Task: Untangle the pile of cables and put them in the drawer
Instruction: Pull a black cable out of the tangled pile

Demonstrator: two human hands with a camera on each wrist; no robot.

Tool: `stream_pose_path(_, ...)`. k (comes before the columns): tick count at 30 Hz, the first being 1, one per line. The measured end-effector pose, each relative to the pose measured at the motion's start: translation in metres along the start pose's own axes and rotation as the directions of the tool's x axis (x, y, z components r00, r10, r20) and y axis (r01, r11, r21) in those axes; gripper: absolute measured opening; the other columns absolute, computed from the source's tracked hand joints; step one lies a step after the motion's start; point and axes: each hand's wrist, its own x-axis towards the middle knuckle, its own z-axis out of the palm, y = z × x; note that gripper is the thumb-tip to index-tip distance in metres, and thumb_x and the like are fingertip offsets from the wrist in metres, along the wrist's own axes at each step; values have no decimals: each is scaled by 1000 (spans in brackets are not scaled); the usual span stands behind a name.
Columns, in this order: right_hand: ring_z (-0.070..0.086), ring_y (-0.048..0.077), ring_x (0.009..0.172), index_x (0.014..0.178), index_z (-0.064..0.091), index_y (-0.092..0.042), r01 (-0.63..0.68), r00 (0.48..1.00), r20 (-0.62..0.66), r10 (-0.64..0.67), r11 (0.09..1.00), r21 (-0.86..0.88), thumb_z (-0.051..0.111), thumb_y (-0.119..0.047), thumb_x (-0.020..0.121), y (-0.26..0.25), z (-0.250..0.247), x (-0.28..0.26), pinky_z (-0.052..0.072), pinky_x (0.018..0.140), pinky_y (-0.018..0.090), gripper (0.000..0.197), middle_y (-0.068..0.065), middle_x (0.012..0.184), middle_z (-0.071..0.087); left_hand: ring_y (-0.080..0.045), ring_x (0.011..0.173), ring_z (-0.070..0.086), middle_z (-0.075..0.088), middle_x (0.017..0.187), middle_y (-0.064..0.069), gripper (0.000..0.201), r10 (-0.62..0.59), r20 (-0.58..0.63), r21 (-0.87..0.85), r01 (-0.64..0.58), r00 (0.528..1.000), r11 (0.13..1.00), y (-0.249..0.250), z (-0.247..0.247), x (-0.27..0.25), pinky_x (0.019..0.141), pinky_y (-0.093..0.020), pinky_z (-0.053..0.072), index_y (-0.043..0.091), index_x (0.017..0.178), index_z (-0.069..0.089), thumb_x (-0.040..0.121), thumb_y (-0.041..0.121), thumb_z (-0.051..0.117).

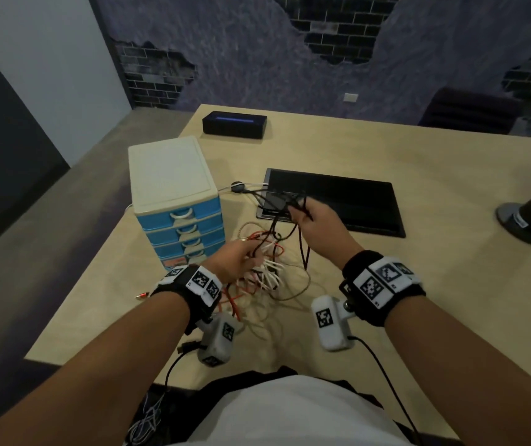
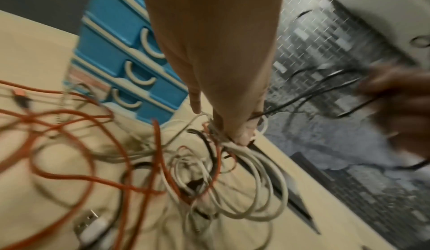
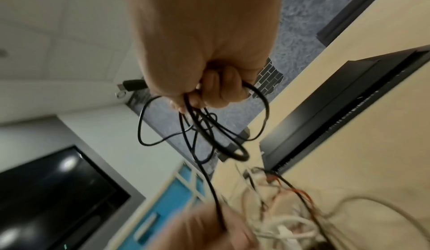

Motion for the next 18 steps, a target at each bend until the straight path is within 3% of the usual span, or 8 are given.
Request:
stream_pose_path(4, 46, 6, 65, 79, 51, -30, 109, 988, -128, -91, 984, 142, 48, -19, 102, -26, -24, 4, 39, 63, 19, 26, -8, 72, 51, -20, 93, 61, 66, 96, -3, 13, -111, -16, 6, 111, 994, 994, -20, 7, -2, 76, -29, 45, 14, 96, 65, 91, 25, 60)
stream_pose_path(8, 45, 4, 62, 81, 51, -27, 150, 982, -135, -132, 980, 132, 47, -17, 102, -38, -31, 8, 37, 56, 11, 23, -9, 71, 51, -12, 86, 63, 70, 90, 2, 7, -130, -117, -189, 106, 985, 976, -19, 4, 5, 78, -28, 47, 24, 84, 68, 88, 19, 65)
stream_pose_path(11, 45, 4, 59, 85, 54, -22, 133, 988, -74, -132, 991, -2, 49, -15, 100, -30, -23, 8, 37, 56, 18, 17, -12, 67, 50, -11, 88, 62, 67, 91, 2, 13, -79, -199, -287, 19, 977, 958, -15, -10, 5, 80, -26, 47, 15, 96, 70, 87, 7, 64)
stream_pose_path(13, 50, 11, 66, 84, 55, -21, 118, 993, -24, -119, 992, -34, 49, -16, 100, -26, -13, 7, 40, 64, 31, 18, -10, 70, 53, -9, 95, 63, 66, 101, -2, 29, -45, -191, -316, -18, 981, 949, -20, -21, -1, 85, -23, 48, 9, 110, 65, 85, -4, 59)
stream_pose_path(14, 51, 12, 68, 81, 54, -24, 116, 993, 8, -116, 993, -34, 49, -16, 100, -25, -8, 6, 40, 66, 32, 20, -10, 71, 53, -5, 98, 63, 65, 106, -5, 37, -41, -192, -376, -35, 981, 926, -25, -28, -6, 88, -22, 49, 11, 114, 62, 82, -7, 57)
stream_pose_path(16, 52, 11, 72, 78, 53, -29, 144, 988, 72, -140, 988, -57, 50, -15, 99, -27, 1, 5, 39, 67, 30, 25, -12, 73, 55, -1, 100, 64, 64, 108, -5, 38, -85, -247, -512, -55, 965, 857, -30, -39, -19, 93, -23, 50, 19, 110, 59, 79, -3, 59)
stream_pose_path(18, 58, 17, 81, 87, 59, -24, 171, 981, 113, -157, 978, -119, 52, -16, 97, -25, 11, 7, 46, 73, 33, 15, -5, 81, 63, -4, 92, 66, 64, 103, -6, 23, -216, -315, -664, -52, 924, 746, -31, -51, -32, 92, -26, 50, 12, 106, 58, 88, -3, 55)
